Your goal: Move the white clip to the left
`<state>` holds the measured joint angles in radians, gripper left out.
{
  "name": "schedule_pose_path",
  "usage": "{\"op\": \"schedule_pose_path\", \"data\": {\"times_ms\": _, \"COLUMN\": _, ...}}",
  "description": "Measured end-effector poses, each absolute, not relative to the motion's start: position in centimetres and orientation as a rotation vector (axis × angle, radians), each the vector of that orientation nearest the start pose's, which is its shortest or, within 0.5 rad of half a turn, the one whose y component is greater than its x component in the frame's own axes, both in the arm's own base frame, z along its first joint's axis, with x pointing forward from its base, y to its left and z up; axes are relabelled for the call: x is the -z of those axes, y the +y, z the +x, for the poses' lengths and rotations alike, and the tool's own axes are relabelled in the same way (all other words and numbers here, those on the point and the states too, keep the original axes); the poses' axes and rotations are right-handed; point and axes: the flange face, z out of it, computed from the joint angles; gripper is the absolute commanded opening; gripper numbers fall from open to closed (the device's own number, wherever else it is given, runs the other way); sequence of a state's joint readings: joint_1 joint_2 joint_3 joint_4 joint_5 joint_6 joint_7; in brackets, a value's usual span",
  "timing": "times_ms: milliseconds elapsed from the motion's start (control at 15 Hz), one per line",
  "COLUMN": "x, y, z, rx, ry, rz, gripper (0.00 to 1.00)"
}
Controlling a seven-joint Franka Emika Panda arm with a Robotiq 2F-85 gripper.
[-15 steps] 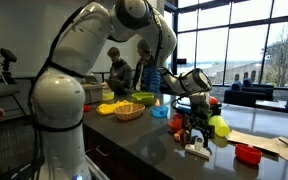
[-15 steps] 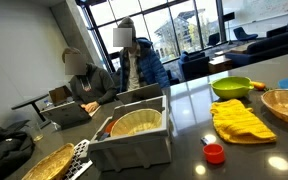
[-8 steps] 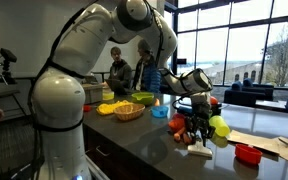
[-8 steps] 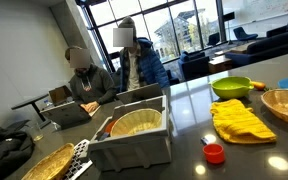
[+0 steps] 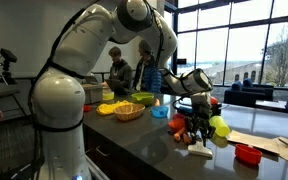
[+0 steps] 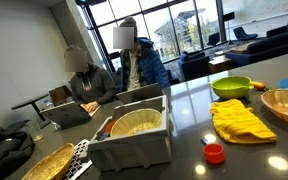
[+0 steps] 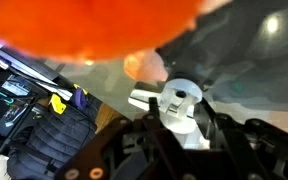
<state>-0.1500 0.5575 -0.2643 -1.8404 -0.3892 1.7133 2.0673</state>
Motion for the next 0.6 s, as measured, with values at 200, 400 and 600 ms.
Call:
{"op": "schedule_pose_path", "data": {"times_ms": 200, "x": -21.9, "y": -25.7, "z": 50.9, "rx": 0.098, "ry": -2.119, "rz": 0.959, "gripper": 0.16}}
{"op": "schedule_pose_path", "data": {"times_ms": 400, "x": -24.1, "y": -25.4, "z": 51.1, "rx": 0.084, "ry": -2.144, "rz": 0.990, "gripper": 0.16}}
{"op": "schedule_pose_path", "data": {"times_ms": 600, "x": -27.5, "y": -24.8, "z": 51.1, "rx": 0.072, "ry": -2.171, "rz": 1.056, "gripper": 0.16}}
